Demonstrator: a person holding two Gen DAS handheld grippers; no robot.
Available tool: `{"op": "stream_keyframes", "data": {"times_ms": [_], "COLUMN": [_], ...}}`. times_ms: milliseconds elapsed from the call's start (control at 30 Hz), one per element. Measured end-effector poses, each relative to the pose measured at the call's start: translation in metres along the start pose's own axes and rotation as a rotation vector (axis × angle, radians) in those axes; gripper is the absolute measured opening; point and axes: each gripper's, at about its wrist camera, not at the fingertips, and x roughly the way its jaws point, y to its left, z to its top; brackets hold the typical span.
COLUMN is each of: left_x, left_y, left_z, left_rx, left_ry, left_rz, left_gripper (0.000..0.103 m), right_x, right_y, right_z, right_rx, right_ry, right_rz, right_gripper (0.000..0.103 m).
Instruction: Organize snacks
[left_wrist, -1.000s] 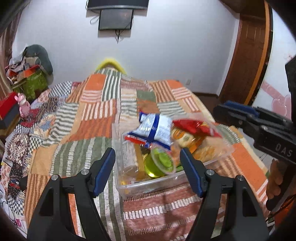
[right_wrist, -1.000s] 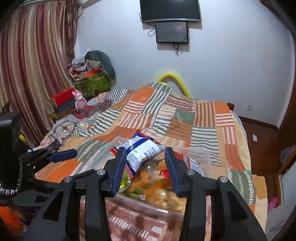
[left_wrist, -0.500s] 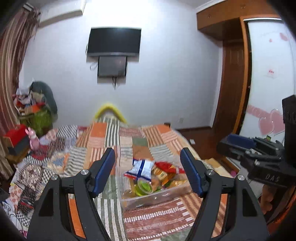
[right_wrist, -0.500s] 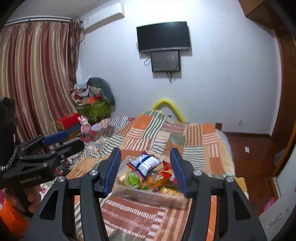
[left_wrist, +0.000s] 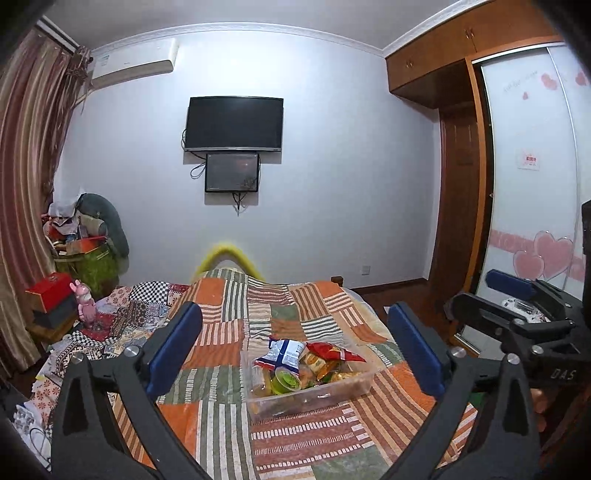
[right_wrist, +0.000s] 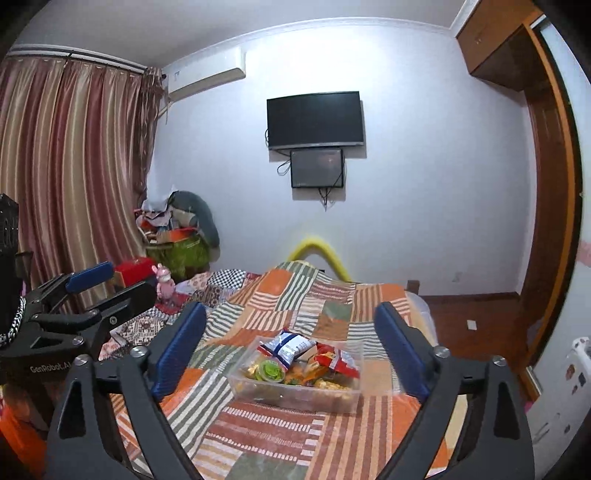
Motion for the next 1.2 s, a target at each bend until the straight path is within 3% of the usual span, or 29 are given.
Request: {"op": "stream_keyframes", "data": {"times_ms": [100, 1200], "left_x": [-0.005, -0.011], "left_y": [-0.002, -0.009], "left_z": [-0.004, -0.013], "left_rx": [0.007, 0.026], "left_ry": [-0.002, 0.003], "left_rz": [0.017, 0.013], "left_gripper": [0.103, 0.103], "right_x": [-0.005, -0.026], "right_y": [0.001, 0.0], "right_z": [-0.001, -0.011], "right_rx": [0.001, 0.016], "right_ry": [-0.019, -0.029], "right_rz": [-0.022, -0.05], "right_gripper": [0.103, 0.103]}}
